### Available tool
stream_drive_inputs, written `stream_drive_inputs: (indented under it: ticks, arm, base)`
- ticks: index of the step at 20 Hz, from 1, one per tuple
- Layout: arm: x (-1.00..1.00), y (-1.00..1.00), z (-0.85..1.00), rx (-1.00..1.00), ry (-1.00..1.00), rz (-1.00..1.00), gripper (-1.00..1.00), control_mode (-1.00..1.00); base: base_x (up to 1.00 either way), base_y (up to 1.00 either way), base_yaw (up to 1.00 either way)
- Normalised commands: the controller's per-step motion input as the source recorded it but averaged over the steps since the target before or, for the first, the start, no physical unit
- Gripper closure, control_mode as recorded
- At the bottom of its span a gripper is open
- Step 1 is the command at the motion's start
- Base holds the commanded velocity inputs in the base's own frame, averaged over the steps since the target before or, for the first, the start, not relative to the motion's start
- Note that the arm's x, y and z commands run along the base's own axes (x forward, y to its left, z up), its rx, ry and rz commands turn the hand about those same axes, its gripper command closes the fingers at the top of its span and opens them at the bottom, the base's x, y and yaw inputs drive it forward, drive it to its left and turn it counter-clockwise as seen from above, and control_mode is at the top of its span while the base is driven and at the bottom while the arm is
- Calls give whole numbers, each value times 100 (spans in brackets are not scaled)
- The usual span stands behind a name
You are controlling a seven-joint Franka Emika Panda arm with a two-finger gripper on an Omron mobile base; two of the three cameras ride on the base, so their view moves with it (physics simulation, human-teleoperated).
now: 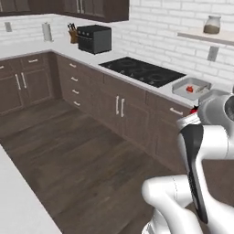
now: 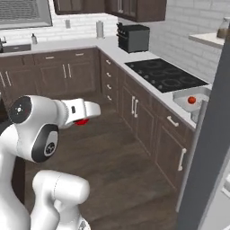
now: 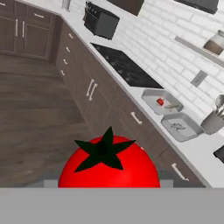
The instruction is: Place one tomato and one fish in each tupperware on the nearby counter, to pack two identical lunches.
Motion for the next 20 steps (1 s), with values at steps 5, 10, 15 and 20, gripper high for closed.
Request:
stream_drive_inputs:
  ticks: [5,10,15,20]
  arm:
    - [0,0,0,0,0,0,100,100]
    - [0,0,0,0,0,0,100,100]
    - [0,0,0,0,0,0,100,100]
    - [0,0,0,0,0,0,100,100]
  base:
    - [100,4,-22]
    - [98,0,-60]
    - [77,0,-72]
    - [71,12,-73]
